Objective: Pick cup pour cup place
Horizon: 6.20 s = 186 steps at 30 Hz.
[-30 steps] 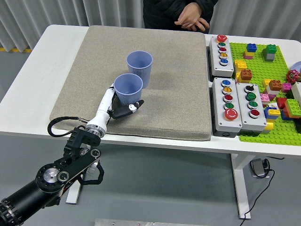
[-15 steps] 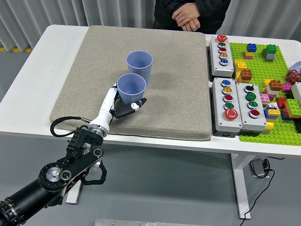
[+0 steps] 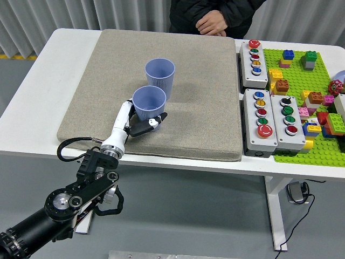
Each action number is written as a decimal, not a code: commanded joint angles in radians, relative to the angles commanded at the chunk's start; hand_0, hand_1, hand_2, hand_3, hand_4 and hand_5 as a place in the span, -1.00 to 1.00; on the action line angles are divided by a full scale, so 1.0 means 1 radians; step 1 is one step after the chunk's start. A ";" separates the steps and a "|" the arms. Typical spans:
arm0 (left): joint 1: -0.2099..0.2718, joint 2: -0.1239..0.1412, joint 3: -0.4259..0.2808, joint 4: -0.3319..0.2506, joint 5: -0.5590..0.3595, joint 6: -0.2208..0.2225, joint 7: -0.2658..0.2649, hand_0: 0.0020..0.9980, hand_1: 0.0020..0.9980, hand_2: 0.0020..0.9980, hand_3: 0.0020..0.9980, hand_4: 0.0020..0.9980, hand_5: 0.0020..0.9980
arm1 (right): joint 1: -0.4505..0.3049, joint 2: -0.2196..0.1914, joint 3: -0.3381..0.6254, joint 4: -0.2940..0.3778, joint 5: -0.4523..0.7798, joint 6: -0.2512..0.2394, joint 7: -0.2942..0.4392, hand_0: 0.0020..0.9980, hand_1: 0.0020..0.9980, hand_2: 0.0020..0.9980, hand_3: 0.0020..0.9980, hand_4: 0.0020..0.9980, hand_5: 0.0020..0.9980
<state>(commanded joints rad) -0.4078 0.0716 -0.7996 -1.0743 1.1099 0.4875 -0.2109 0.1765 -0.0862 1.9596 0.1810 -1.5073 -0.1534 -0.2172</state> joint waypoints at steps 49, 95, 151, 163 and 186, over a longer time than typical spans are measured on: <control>-0.330 0.212 0.061 0.004 0.308 0.000 0.236 0.11 -0.04 0.01 -0.01 0.62 -0.60 | 0.002 -0.011 -0.030 -0.001 0.051 -0.012 0.005 0.39 0.26 0.18 0.17 -1.00 -0.43; -0.559 0.220 0.321 0.227 0.775 -0.114 0.392 0.10 -0.02 0.01 0.00 0.55 -0.65 | 0.018 -0.019 -0.036 -0.001 0.055 -0.009 0.003 0.39 0.26 0.18 0.18 -1.00 -0.46; -0.577 0.228 0.286 0.197 1.052 -0.174 0.457 0.08 -0.03 0.01 0.00 0.53 -0.62 | 0.017 -0.021 -0.042 -0.001 0.062 -0.011 0.004 0.39 0.26 0.18 0.18 -1.00 -0.48; -0.581 0.236 0.297 0.194 1.077 -0.171 0.462 0.08 -0.03 0.01 0.00 0.53 -0.62 | 0.016 -0.021 -0.042 -0.001 0.060 -0.011 0.004 0.39 0.26 0.18 0.18 -1.00 -0.49; -0.618 0.261 0.362 0.182 1.159 -0.178 0.477 0.08 -0.03 0.00 -0.01 0.53 -0.60 | 0.009 -0.020 -0.047 -0.001 0.061 -0.012 0.004 0.39 0.26 0.18 0.18 -1.00 -0.49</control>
<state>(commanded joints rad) -1.0258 0.3329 -0.4379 -0.8921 2.2689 0.3097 0.2664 0.1860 -0.1060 1.9129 0.1800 -1.4463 -0.1649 -0.2136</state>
